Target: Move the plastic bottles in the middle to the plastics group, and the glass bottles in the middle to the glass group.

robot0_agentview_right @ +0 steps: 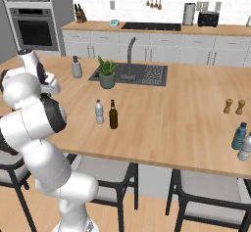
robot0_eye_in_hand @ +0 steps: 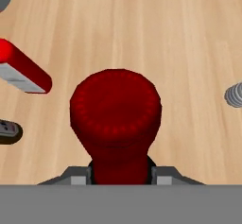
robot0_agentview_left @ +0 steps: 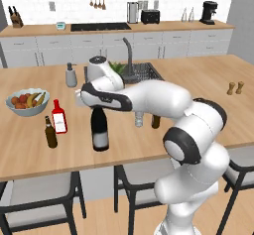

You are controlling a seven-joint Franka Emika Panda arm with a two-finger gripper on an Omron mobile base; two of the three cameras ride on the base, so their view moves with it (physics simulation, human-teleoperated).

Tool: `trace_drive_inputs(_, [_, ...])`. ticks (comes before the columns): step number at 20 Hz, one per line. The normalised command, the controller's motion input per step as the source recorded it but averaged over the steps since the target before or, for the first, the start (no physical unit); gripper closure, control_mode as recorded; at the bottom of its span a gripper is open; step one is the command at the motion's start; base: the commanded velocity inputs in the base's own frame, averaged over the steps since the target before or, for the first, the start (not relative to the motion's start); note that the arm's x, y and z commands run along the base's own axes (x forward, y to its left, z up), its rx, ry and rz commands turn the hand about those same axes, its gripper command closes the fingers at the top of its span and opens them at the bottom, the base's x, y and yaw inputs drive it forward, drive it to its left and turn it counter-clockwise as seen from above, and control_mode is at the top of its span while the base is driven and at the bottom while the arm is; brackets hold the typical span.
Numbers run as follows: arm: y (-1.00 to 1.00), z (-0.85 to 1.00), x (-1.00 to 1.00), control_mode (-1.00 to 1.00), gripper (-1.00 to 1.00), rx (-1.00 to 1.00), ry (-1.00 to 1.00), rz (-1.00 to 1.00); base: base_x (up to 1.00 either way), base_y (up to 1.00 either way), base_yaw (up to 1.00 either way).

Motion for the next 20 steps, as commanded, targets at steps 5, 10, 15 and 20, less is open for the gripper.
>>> trace_drive_inputs(5, [0.29, 0.01, 0.03, -1.00, 1.00, 0.00, -0.07, 0.01, 0.00, 0.00, 0.00])
trace_drive_inputs(10, [0.56, -0.02, 0.20, -1.00, 1.00, 0.00, -0.04, 0.00, 0.00, 0.00, 0.00])
trace_drive_inputs(15, [0.45, 0.00, 0.24, -1.00, 1.00, 0.00, -0.08, 0.00, 0.00, 0.00, 0.00])
trace_drive_inputs(20, [0.28, 0.00, 0.07, -1.00, 1.00, 0.00, -0.18, 0.00, 0.00, 0.00, 0.00])
